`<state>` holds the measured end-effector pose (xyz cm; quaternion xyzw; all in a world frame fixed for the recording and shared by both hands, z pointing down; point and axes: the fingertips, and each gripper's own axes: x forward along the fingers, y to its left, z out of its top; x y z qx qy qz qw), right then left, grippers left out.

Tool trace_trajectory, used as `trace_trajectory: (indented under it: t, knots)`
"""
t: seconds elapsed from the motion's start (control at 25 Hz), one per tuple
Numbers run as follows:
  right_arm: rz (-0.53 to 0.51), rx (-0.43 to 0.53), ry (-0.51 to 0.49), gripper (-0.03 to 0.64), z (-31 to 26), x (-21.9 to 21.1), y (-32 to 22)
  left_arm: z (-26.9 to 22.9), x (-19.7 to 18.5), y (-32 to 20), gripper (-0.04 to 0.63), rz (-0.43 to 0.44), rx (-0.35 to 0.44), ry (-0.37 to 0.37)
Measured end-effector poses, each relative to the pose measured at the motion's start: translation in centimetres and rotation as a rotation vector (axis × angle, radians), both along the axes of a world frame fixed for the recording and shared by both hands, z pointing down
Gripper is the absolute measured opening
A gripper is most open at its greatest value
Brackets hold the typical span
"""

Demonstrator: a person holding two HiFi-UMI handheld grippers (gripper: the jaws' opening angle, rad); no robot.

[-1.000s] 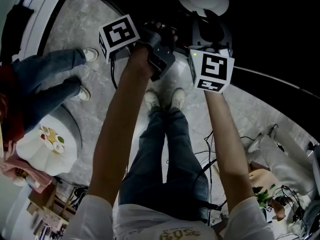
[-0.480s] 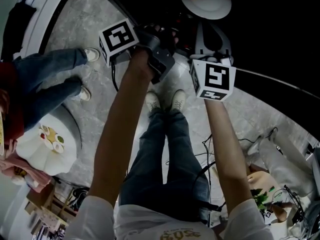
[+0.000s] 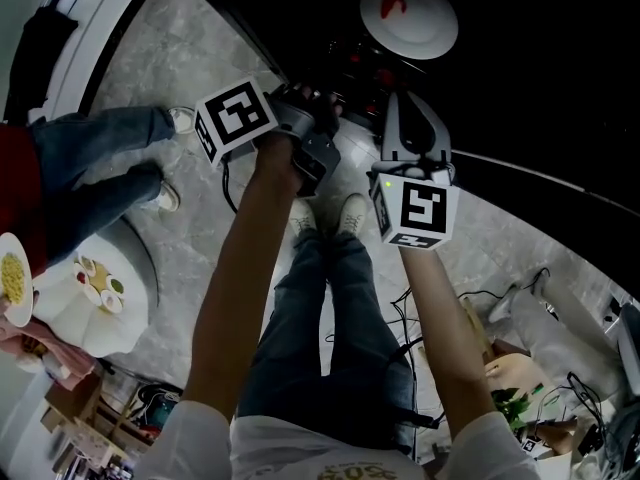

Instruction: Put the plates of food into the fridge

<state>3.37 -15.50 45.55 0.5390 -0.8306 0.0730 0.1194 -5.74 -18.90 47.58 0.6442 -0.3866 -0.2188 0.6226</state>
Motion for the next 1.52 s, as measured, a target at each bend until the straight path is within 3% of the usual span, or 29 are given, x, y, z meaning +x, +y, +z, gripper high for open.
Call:
trace_trajectory:
  t: [0.12,0.4,0.64,0.92,1.12,1.52]
  knots:
    - [-0.006,0.004,0.002,0.009,-0.2,0.5,0.5,-0.2,-0.6,0.6,0.006,-0.015,0.039,-0.081]
    - [-0.015,0.021,-0.013,0.009,-1.8,0.7,0.3,-0.7,-2.3,2.0,0.006,-0.058,0.094,-0.176]
    - [-0.030,0.025,-0.029,0.009,-3.6,0.2,0.8,-2.3,-2.5,3.5,0.006,-0.039,0.177,-0.377]
    - [-0.060,0.029,-0.047,0.009,-6.5,0.6,3.4,-5.3,-2.7,6.3,0.006,-0.013,0.296,-0.673]
    - [-0.054,0.002,-0.032,0.009,-8.2,1.5,5.2,-8.4,-3.2,8.3,0.006,-0.013,0.349,-0.789]
    - [-0.078,-0.014,-0.080,0.009,-13.2,1.8,7.0,-14.4,-7.1,11.3,0.006,-0.106,0.406,-1.006]
